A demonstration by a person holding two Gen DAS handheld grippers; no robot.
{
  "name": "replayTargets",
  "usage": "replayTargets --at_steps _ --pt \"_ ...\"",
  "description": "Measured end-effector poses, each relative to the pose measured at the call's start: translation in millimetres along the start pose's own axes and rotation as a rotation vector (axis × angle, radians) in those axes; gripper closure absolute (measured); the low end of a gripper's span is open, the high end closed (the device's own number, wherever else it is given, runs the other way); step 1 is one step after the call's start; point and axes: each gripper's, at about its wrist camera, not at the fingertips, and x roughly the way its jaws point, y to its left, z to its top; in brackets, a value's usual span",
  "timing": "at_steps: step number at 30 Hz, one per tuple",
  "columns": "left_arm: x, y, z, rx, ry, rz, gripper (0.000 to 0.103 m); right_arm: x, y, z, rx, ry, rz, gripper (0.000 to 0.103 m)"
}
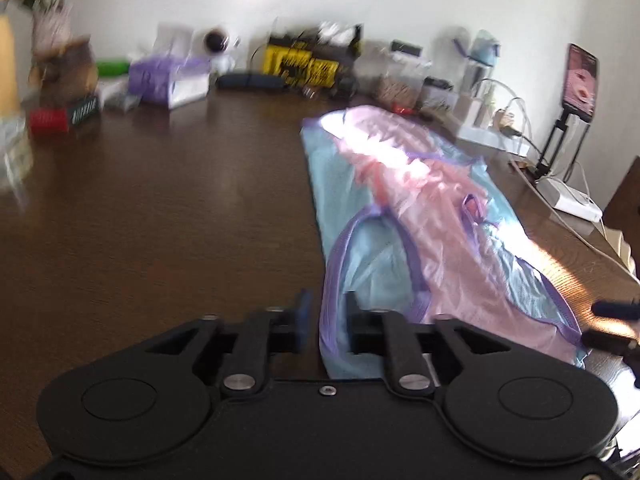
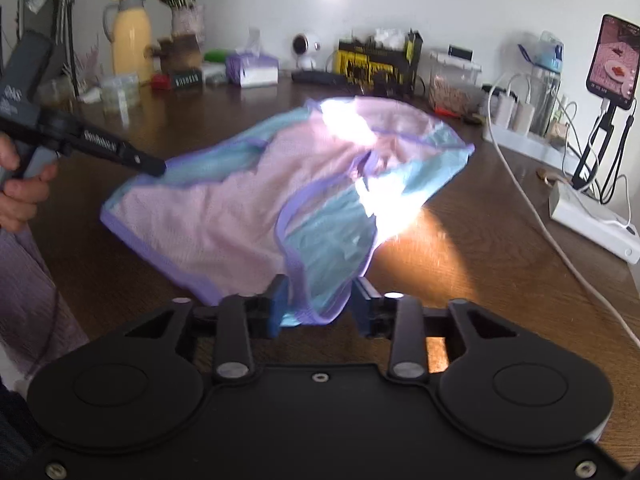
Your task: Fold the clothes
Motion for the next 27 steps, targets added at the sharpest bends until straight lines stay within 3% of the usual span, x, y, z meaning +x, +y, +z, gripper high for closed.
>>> replayTargets --at_steps 2,6,8,9,10,11,12,13,17,25,27 --pt "14 -13 12 0.132 -0.031 -0.003 0.042 7 -7 17 -0.026 -0.039 -0.042 0.053" --pt "46 -38 35 0.380 -0.081 -0.007 0.042 62 -11 46 -0.123 -0.046 -0.151 0.054" --pt "70 -47 35 0.403 -0.037 0.000 0.044 92 -17 56 -0.130 -0.023 -0.149 0.055" --pt "81 -47 35 0.396 -0.008 -0.015 0.055 106 -19 59 -0.123 -0.010 -0.137 0.056" --pt "87 -45 35 0.377 0.013 -0.033 0.067 117 -20 61 -0.113 0.005 -0.127 0.057" --pt "92 -42 35 0.358 0.033 -0.051 0.087 124 -21 61 -0.108 0.018 -0.131 0.065" --pt "97 -39 35 0.338 0.048 -0.065 0.093 129 -21 60 -0.108 0.027 -0.142 0.078" --pt "99 -34 35 0.307 0.053 -0.068 0.094 135 -22 59 -0.107 0.037 -0.152 0.089" --pt "106 -6 35 0.139 0.037 -0.019 0.098 131 -30 53 -0.071 0.050 -0.160 0.094" --pt "99 32 34 -0.171 0.004 0.106 0.099 100 -45 38 -0.025 0.047 -0.199 0.094" --pt "96 35 35 -0.204 0.005 0.124 0.097 99 -49 34 -0.016 0.063 -0.215 0.085"
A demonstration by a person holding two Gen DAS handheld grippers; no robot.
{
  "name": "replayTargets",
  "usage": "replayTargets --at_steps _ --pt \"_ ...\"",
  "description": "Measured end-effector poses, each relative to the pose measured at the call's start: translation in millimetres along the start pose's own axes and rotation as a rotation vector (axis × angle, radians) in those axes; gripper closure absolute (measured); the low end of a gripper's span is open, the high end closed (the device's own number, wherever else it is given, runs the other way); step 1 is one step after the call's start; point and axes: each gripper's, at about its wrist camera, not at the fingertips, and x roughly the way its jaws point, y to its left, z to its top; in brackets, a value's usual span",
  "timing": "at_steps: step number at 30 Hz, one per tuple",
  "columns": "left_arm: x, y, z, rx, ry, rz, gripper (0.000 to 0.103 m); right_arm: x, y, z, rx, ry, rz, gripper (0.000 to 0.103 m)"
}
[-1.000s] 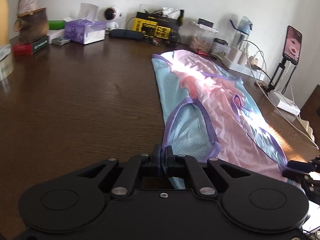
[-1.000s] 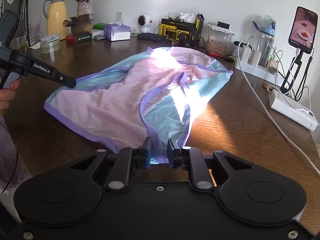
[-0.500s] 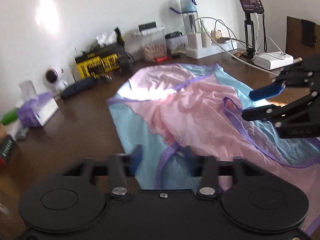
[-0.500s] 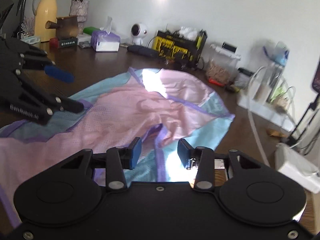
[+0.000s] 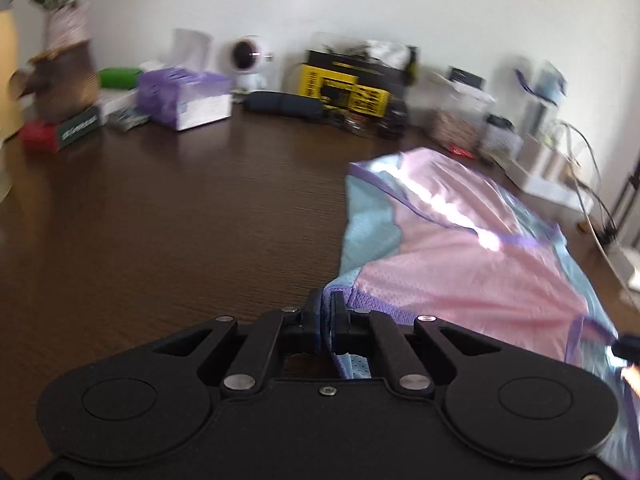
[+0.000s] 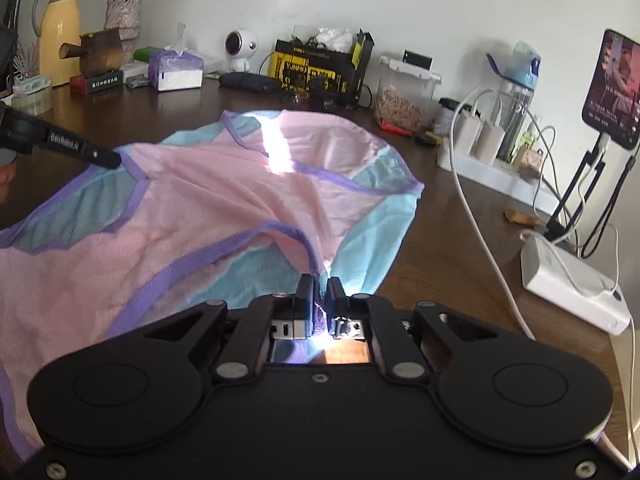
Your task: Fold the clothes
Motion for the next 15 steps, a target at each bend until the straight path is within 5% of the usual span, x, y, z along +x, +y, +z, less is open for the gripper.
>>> replayTargets --at_steps 2,6,9,13,15 --pt "-10 1 0 0.000 0.003 0.003 0.093 -4 -1 -2 0.002 0.004 -0.023 0.071" --pt "-43 8 -7 0.046 -0.022 -0.035 0.067 -39 3 -6 0.021 -0.049 0.081 0.049" --pt "-75 14 -22 0.156 -0.010 -0.123 0.064 -64 17 -16 0.026 -0.045 0.221 0.049" --pt "-90 8 -48 0.218 0.076 -0.187 0.062 -77 36 -33 0.011 0.007 0.308 0.052" --pt "-95 1 -59 0.252 0.066 -0.172 0.062 -76 45 -41 0.003 0.024 0.298 0.085"
